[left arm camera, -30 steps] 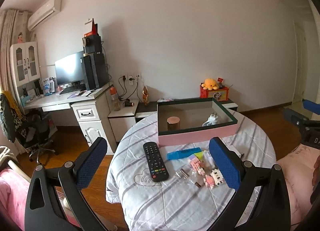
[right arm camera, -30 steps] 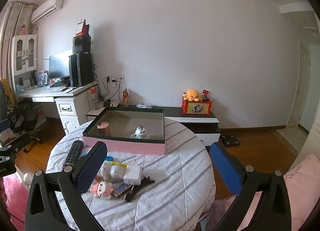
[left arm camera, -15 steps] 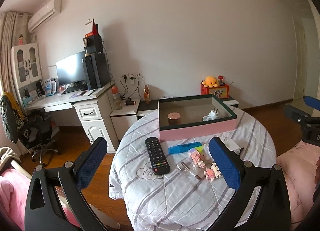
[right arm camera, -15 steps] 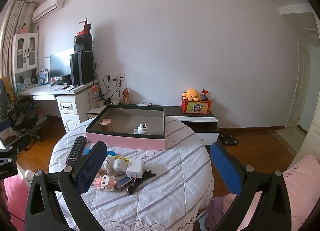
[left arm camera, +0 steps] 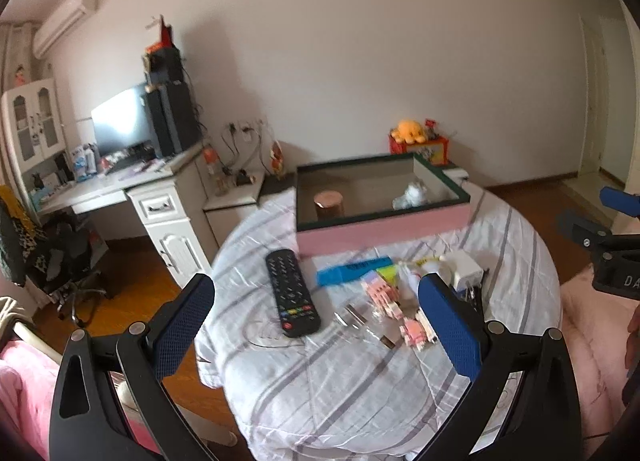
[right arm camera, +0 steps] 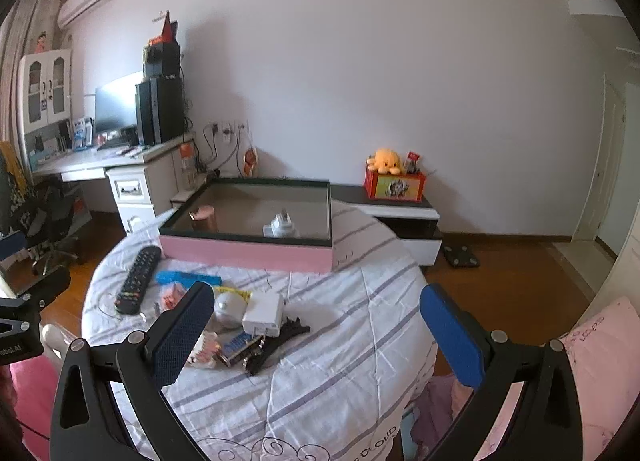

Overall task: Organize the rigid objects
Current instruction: 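Withdraw both tools from the box back over the bed, then grasp the pink block figure with the left tool while the right tool grasps the white adapter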

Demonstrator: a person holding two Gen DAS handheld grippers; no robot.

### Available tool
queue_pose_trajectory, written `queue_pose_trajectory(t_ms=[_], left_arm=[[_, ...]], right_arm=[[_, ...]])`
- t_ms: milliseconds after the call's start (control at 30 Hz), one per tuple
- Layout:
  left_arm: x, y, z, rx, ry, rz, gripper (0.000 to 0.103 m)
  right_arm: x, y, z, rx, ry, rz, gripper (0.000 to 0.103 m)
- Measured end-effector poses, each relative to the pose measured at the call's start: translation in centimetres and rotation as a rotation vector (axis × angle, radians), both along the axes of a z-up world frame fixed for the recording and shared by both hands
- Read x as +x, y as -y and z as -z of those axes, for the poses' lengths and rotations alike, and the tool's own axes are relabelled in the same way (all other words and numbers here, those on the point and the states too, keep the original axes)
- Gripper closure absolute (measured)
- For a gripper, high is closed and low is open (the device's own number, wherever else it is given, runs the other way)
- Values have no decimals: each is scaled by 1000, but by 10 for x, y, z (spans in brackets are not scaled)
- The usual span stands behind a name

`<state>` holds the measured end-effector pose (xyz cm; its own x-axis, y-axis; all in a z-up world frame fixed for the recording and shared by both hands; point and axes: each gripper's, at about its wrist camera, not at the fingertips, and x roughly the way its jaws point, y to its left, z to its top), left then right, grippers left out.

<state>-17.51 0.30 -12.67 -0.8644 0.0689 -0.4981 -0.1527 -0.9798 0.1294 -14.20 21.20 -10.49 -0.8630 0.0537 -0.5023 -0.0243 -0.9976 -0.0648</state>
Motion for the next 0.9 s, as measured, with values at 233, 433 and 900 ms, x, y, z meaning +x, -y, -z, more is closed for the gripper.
queue_pose_trajectory(t_ms=[233,433,900], left_arm=[[-31,-19,32,3,94,54,0],[-63,-29,55,34,160,74,1],[-106,-52,84,14,247,128,52]], right_arm=[[-23,-7,29,-9,84,11,0],[-48,-13,52,-18,148,15,0],[-87,-17,78,-34,222,-12,0]])
